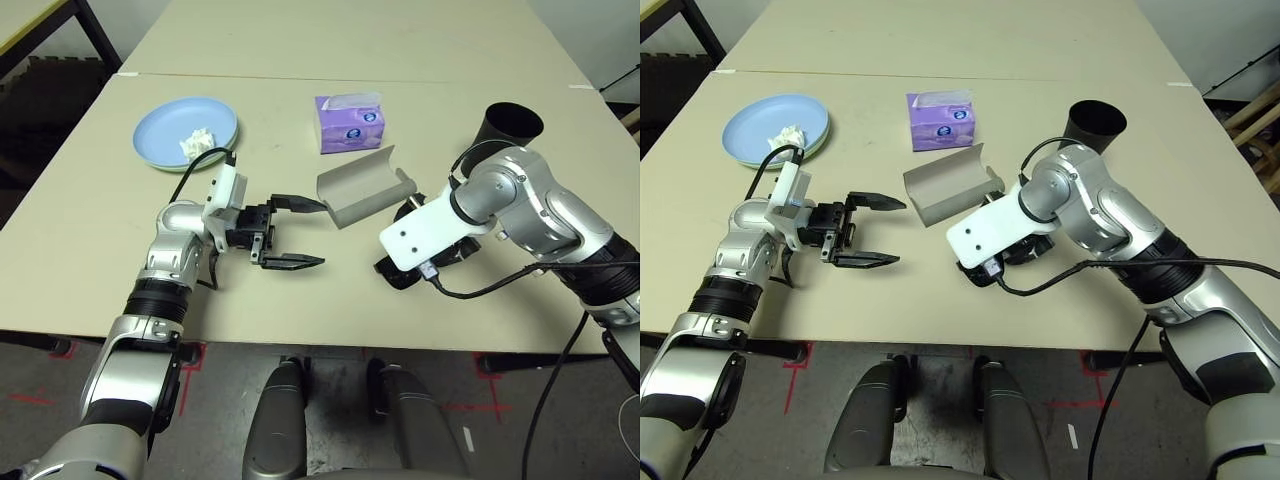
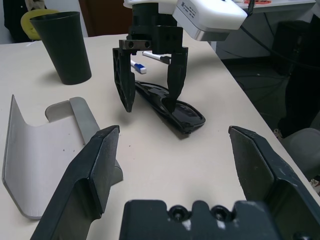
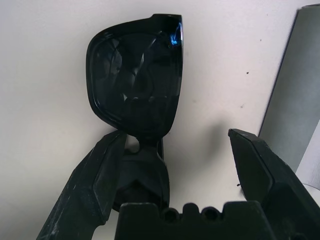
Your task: Organize and tidy the items on the table.
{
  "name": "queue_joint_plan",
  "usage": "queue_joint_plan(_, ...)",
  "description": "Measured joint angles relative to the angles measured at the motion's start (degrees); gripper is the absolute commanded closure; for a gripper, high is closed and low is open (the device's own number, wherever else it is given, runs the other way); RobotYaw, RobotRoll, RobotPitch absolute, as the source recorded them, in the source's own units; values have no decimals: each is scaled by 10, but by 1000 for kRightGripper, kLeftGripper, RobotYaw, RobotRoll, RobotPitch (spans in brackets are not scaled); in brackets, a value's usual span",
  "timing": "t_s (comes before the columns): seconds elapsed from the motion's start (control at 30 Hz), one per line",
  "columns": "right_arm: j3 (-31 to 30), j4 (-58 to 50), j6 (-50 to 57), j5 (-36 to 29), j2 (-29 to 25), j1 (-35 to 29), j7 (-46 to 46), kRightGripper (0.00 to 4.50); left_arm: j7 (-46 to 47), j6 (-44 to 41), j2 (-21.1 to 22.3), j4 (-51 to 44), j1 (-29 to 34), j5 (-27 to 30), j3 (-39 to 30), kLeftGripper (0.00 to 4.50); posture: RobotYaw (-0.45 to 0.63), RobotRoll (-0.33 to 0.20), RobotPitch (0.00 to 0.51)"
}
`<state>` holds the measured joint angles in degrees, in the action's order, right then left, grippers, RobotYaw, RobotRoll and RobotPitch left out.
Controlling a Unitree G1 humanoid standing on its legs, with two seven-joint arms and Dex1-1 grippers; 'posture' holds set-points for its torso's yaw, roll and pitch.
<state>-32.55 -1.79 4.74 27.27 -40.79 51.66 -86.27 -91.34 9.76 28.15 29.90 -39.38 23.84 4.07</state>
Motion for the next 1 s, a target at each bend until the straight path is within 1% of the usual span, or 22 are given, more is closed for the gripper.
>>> queue_joint_plan(0.1, 0, 3, -2, 1, 0, 0, 0, 0, 0, 0, 0, 0, 0, 0, -5, 46, 159, 0, 225)
queue_joint_plan(0.2, 0, 5, -2, 1, 0, 0, 0, 567, 0, 0, 0, 0, 0, -1, -7, 0, 159, 0, 224)
queue_joint_plan(0.43, 0, 9, -6, 1, -3, -6, -8, 3158, 0, 0, 0, 0, 0, -2, -7, 0, 156, 0, 225)
queue_joint_plan(0.47, 0, 9, -6, 1, -4, -7, -10, 3616, 0, 0, 0, 0, 0, -2, -7, 0, 156, 0, 225)
queue_joint_plan(0.5, 0, 9, -6, 1, -5, -7, -10, 3903, 0, 0, 0, 0, 0, -2, -7, 0, 156, 0, 225)
queue_joint_plan(0.53, 0, 8, -6, 1, -7, -7, -11, 4079, -1, -1, 0, 0, 0, -2, -7, 0, 156, 0, 225)
queue_joint_plan(1.0, 7, 7, -3, -12, -16, -3, -19, 4079, -6, -1, 0, 3, -8, -2, -4, 0, 131, 0, 210)
